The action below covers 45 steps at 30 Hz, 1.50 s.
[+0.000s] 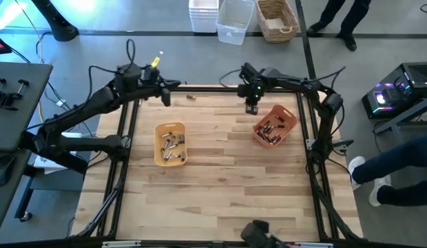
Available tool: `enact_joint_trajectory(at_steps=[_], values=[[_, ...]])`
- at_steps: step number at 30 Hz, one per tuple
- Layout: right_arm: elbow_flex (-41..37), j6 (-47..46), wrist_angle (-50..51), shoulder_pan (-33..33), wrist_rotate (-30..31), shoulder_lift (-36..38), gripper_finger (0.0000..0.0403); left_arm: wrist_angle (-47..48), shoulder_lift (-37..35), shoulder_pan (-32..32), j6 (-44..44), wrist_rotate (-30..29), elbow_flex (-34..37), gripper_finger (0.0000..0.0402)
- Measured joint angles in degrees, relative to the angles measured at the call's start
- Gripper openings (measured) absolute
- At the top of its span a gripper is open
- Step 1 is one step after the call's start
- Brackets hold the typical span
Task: Sort batteries
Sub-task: Put the silver battery into the yellow bin, then put the black battery into the orange bin
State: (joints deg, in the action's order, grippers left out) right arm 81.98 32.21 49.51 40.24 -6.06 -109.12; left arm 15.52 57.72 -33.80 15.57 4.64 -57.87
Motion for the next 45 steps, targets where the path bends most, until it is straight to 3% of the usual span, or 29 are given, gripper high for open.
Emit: enact_joint_trajectory(at_steps=[3, 7, 11, 17, 25, 30, 35, 40, 45], values=[[3.6, -6.8, -1.1, -1.9, -7.8, 0.2, 0.0003, -0.1, -2.1, 0.1, -3.3, 0.0, 0.0, 0.0], [6.8, -20.2, -12.7, -6.8, -14.7, 0.7, 0.0002, -0.6, -4.8, 0.2, -7.9, 0.3, 0.0, 0.0], [7.1, -31.6, -23.9, -15.0, -15.4, 0.2, 0.0001, -0.6, -7.3, 0.2, -11.7, 0.3, 0.0, 0.0], [7.2, -42.1, -39.5, -27.0, -14.7, -3.6, 0.0001, -0.5, -9.7, 0.2, -8.2, 0.2, 0.0, 0.0], [7.7, -53.7, -63.8, -35.3, -8.2, -14.4, 0.0001, -0.5, -9.9, 3.0, -3.8, 0.6, 0.0, 0.0], [13.1, -55.6, -63.7, -37.1, -2.4, -21.8, 0.0, -0.5, -9.9, 4.1, -3.6, 0.6, 0.0, 0.0], [18.6, -56.8, -61.1, -37.2, -0.3, -25.8, 0.0011, -0.6, -9.9, 4.6, -3.6, 0.6, 0.0, 0.0], [23.2, -58.9, -49.2, -36.3, -0.5, -27.6, 0.0057, -0.5, -9.9, 4.6, -5.0, 0.5, 0.0, 0.0], [25.3, -59.4, -47.6, -35.0, -3.0, -27.6, 0.0131, -0.5, -9.9, 4.6, -5.6, -0.7, 0.0, 0.0]])
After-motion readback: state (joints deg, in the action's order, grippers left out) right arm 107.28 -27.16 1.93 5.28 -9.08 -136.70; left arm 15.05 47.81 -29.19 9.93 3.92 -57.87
